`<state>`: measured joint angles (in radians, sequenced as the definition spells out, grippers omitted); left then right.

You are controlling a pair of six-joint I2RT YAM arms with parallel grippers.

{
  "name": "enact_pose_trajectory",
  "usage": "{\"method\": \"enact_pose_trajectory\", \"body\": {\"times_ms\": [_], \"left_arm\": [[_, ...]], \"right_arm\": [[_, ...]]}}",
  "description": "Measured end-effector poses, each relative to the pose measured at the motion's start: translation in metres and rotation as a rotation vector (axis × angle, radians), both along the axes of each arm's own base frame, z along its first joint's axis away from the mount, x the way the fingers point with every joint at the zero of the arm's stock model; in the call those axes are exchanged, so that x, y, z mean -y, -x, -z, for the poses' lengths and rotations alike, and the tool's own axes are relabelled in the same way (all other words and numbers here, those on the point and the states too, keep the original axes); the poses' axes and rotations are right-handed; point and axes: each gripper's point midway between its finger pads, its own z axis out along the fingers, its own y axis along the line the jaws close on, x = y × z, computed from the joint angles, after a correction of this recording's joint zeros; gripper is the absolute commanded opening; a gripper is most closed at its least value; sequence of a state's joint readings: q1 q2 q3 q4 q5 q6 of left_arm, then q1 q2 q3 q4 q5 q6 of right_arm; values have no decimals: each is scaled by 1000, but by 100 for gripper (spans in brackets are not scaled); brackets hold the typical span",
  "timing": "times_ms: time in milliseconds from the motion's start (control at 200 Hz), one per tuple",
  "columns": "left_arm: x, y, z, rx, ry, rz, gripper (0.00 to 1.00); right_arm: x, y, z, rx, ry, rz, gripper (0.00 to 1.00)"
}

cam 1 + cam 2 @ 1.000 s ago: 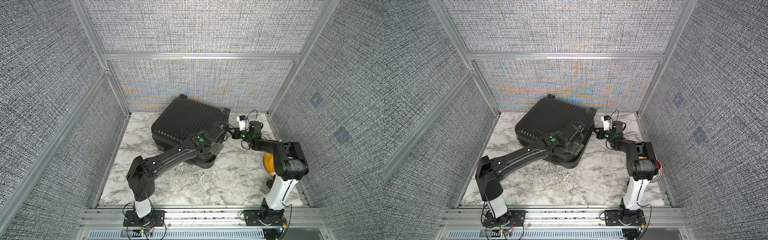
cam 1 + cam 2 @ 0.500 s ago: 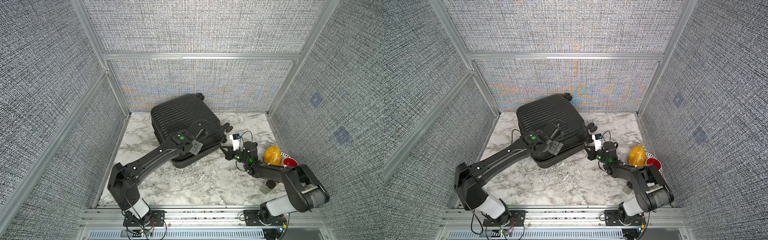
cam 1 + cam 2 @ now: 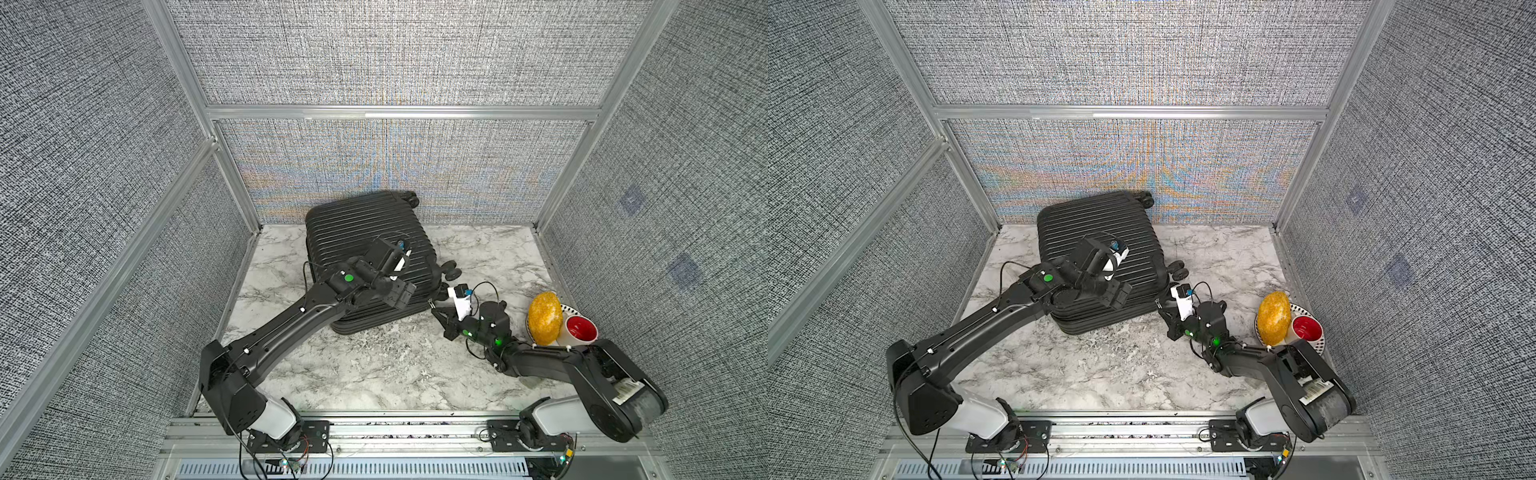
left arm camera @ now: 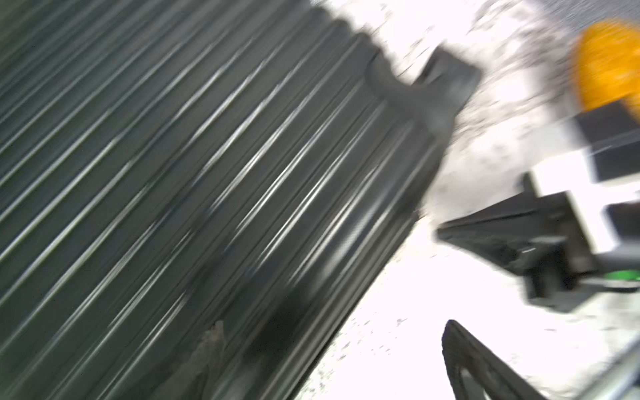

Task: Open the suitcase zippers
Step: Adjust the suitcase at the center of the board, then unzip the zipper on the suitcase.

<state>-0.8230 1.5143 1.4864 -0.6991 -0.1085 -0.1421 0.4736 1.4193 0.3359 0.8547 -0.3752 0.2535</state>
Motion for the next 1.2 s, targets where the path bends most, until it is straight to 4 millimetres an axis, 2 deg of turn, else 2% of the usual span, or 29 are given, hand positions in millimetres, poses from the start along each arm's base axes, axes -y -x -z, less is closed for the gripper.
{"method": "enact_pose_trajectory", "body": {"times_ms": [130, 270, 475, 630, 806, 981, 1201], "left_arm": [[26, -18, -12, 11, 45, 13, 99], [65, -37, -18, 15, 38, 46, 99], [106, -61, -10, 28, -41, 53, 99], [104, -78, 12, 30, -162, -5, 99], [97, -73, 28, 24, -253, -25, 99], [98, -74, 33, 36, -270, -35, 99], [100, -72, 38, 63, -292, -60, 99]], "right_arm": [[0, 1, -1, 14, -5, 1, 0], [1, 3, 0, 17, -14, 6, 0], [-2, 6, 0, 17, -18, -2, 0], [-2, 6, -1, 17, -21, 7, 0], [-1, 7, 0, 19, -19, 13, 0], [-2, 8, -1, 21, -18, 13, 0], [11, 7, -2, 16, -21, 90, 0]]}}
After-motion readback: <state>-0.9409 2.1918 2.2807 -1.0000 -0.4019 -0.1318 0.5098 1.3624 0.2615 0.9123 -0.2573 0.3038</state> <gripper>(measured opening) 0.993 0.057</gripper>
